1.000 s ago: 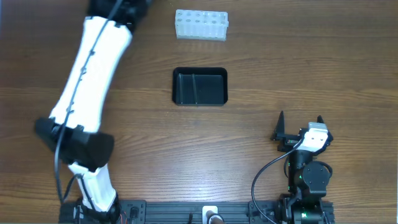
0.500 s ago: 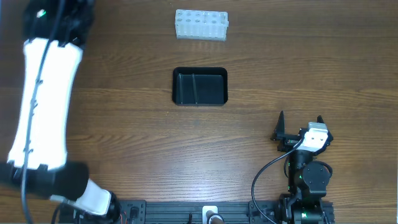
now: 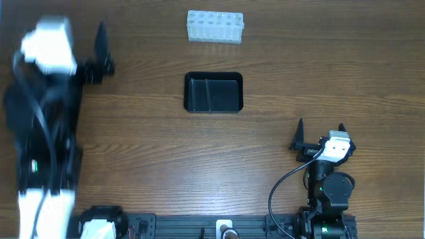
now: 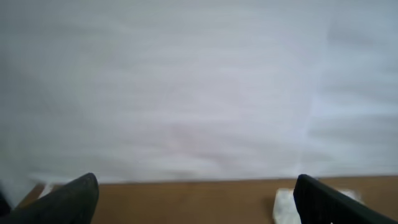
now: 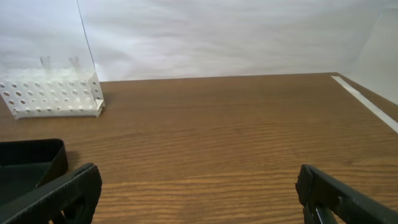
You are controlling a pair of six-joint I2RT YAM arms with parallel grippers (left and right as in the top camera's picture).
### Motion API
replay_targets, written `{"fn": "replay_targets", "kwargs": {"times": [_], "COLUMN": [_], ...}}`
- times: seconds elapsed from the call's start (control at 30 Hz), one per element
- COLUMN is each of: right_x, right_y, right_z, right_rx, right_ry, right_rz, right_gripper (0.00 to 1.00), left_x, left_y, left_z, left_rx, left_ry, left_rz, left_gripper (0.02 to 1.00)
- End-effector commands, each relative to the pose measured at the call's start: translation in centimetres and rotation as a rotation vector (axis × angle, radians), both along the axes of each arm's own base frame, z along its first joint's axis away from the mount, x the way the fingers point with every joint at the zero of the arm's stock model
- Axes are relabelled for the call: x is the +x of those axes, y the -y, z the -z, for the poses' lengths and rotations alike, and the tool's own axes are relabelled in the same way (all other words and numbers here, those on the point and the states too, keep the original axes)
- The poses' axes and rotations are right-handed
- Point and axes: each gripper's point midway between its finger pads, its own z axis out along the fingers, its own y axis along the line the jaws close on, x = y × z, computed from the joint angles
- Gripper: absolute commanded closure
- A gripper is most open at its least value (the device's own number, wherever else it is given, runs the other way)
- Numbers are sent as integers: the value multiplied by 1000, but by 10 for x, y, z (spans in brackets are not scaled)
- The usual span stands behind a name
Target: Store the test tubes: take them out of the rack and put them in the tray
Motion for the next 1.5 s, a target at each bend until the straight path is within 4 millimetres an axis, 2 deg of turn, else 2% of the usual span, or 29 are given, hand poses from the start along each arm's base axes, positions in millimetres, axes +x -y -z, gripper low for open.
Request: {"fn": "replay_targets", "kwargs": {"times": [0.03,0.17,0.33,0.6,0.73,1.1,1.5], "right_x": [0,0,0,0,0,0,0], "right_y": [3,3,3,3,3,3,3], "right_z": [2,2,2,2,2,2,1], "right_rx": [-4,-4,-4,-4,-4,-4,-4], "right_ry": [2,2,2,2,2,2,2], "right_rz": [15,15,15,15,15,15,15], "right_gripper": [9,7,9,7,7,7,9], "left_x": [-40,-70,-94,-97,-94,-93,-93], "left_y": [-4,-4,-3,3,5,9,9], "left_z": [46,78,118,184,208,241,239], "left_rx": [21,22,24,23,20,13,14], "left_ry": [0,25,64,34,-7,-82,-73], "left_rz": [22,15,16,46,62,84,86], "left_gripper": [18,18,18,18,18,18,18]}}
